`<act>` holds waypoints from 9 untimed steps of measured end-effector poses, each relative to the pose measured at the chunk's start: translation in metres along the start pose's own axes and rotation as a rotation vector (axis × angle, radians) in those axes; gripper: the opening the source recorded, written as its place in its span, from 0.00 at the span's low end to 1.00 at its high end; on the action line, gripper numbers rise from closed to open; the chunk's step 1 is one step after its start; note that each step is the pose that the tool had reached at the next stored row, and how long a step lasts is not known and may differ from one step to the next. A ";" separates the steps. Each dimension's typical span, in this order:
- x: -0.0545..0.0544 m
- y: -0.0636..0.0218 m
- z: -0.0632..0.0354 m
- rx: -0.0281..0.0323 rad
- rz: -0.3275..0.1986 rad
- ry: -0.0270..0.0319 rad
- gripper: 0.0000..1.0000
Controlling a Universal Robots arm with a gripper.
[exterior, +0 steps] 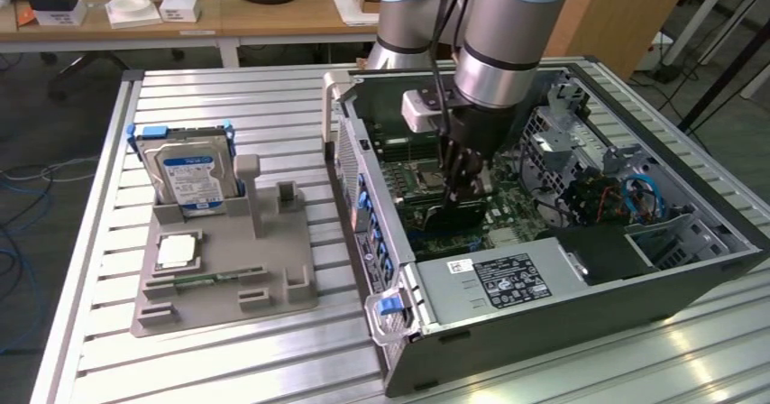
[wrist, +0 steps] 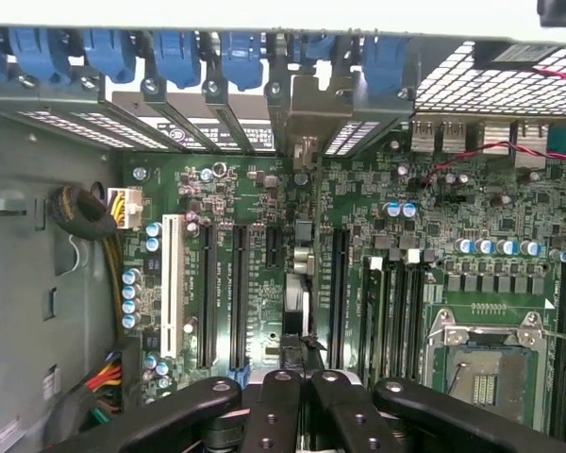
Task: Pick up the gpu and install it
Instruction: 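Press down on the gpu until it lock into place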
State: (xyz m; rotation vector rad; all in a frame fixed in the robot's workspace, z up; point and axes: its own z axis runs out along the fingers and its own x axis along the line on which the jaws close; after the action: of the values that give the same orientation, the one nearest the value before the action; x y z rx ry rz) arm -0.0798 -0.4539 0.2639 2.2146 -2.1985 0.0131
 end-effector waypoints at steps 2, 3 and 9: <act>0.000 0.0006 0.0017 -0.0001 0.000 0.0003 0.11; 0.000 0.0007 0.0021 0.0000 0.000 0.0000 0.11; 0.000 0.0008 0.0020 0.0000 0.000 0.0000 0.11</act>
State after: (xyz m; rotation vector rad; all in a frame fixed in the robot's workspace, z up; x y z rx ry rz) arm -0.0806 -0.4538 0.2619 2.2146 -2.1985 0.0131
